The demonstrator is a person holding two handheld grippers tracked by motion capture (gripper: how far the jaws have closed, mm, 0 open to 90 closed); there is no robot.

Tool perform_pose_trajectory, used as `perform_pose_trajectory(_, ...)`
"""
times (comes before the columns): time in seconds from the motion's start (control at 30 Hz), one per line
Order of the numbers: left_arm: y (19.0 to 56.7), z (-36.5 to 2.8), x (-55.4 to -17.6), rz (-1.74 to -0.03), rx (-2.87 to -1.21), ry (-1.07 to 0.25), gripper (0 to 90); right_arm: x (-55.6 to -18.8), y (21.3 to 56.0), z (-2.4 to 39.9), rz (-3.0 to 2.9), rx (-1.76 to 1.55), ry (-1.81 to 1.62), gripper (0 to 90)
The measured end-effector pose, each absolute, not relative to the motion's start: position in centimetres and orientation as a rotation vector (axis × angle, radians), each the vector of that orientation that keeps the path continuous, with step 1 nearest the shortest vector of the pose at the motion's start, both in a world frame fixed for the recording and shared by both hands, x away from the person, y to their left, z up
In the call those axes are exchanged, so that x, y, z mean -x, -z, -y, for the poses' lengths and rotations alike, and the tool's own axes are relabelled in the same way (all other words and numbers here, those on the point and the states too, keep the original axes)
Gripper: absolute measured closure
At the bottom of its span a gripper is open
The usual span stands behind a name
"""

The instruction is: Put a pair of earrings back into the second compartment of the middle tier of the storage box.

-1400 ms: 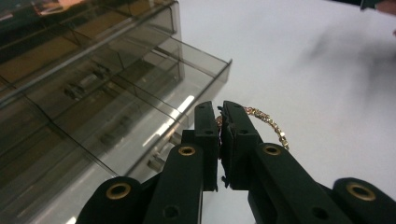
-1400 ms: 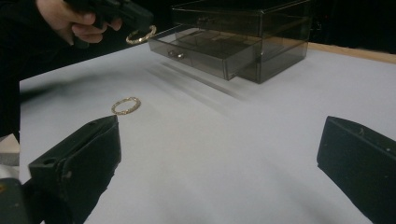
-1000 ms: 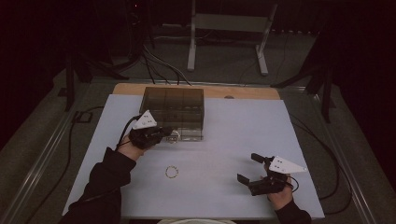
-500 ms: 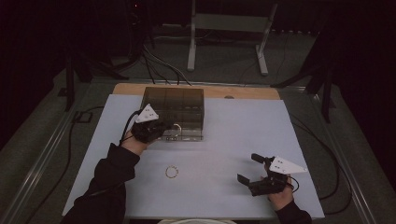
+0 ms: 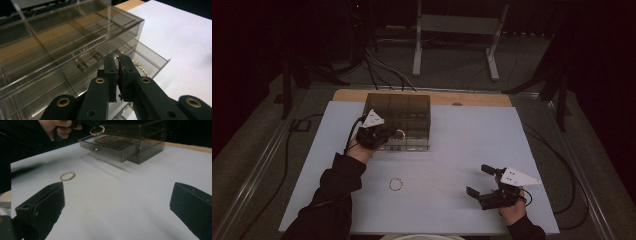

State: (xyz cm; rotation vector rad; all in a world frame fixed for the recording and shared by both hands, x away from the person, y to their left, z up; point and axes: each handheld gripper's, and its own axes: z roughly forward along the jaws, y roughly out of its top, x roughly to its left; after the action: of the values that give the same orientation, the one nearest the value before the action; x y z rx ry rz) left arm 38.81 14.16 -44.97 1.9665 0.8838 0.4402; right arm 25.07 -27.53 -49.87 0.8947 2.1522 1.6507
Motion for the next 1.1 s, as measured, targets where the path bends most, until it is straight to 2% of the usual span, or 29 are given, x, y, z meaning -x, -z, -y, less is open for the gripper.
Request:
perform_pose_trajectory(0.17,45.9,-14.0,-39.7,-0.935,-1.984,-0.477,87.2,-25.1,49.9,27.5,-2.155,-0.894,-1.648,0.0)
perform_pose_trajectory(0.27,46.4,-14.1,-40.1,-0.947,-1.988,-0.453,86.8,-25.0,49.8,27.5,-2.154,-0.892,-1.648,0.0)
perform_pose_trajectory(0.33,46.5,-14.2,-40.1,-0.943,-1.967,-0.402,77.9,-25.1,49.9,27.6,-2.154,-0.894,-1.653,0.0)
perform_pose_trajectory(0.37,46.5,-14.2,-40.0,-0.941,-1.969,-0.397,70.6,-25.1,49.9,27.6,-2.154,-0.894,-1.652,0.0)
perform_pose_trajectory(0.47,46.3,-14.1,-39.8,-0.942,-1.982,-0.426,57.4,-25.1,49.9,27.6,-2.158,-0.894,-1.646,0.0)
perform_pose_trajectory(0.77,45.0,-14.4,-38.5,-0.907,-1.943,-0.424,34.9,-25.1,49.9,27.5,-2.159,-0.900,-1.645,0.0)
perform_pose_trajectory(0.87,44.7,-14.3,-38.1,-0.898,-1.956,-0.418,21.1,-25.1,49.9,27.5,-2.159,-0.895,-1.643,0.0)
perform_pose_trajectory(1.1,44.1,-14.4,-36.2,-0.875,-1.955,-0.349,11.2,-25.1,49.9,27.5,-2.158,-0.900,-1.647,0.0)
